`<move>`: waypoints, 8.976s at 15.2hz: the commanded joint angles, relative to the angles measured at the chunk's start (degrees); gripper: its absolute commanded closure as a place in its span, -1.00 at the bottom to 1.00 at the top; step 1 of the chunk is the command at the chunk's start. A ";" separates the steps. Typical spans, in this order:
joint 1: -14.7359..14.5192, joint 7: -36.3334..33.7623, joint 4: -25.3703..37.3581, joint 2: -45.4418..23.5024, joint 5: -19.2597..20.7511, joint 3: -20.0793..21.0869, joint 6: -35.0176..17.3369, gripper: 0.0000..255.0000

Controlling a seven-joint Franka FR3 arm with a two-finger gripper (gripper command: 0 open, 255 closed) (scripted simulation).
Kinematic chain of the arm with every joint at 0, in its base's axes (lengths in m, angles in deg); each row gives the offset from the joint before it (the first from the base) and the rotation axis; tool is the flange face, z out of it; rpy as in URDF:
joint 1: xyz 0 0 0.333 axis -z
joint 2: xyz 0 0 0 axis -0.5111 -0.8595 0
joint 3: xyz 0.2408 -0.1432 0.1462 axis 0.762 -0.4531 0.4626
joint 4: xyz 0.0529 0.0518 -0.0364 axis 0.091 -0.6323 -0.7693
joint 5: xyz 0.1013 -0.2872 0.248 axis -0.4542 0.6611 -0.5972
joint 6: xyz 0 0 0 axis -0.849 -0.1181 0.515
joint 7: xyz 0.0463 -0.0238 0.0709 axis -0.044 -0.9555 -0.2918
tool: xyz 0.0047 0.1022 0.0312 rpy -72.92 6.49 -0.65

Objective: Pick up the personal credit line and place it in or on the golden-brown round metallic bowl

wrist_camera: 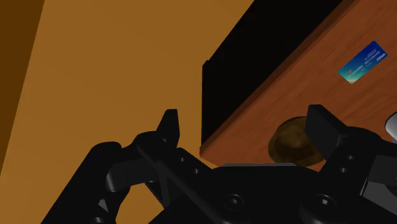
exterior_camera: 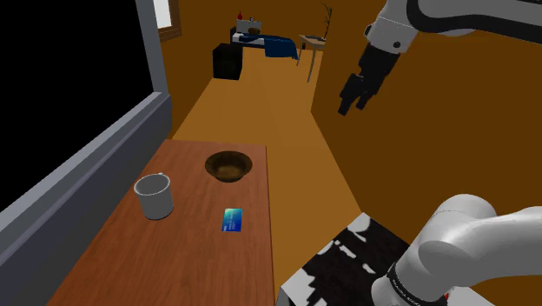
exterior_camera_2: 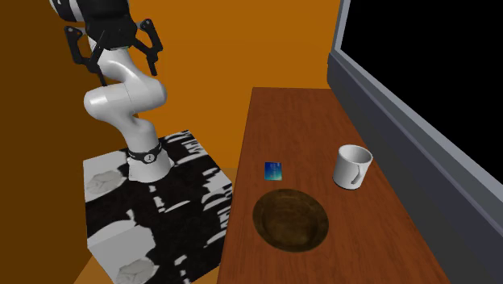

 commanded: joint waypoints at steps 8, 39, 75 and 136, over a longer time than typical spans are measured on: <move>0.64 -15.11 -7.93 -0.38 -4.15 10.18 -8.12 -1.00; 12.06 -85.95 3.15 -52.24 17.73 48.19 -36.90 -1.00; 13.13 -79.08 7.84 -44.94 9.69 48.57 -28.18 1.00; 14.11 -71.64 37.33 -69.74 25.25 40.45 -18.59 -1.00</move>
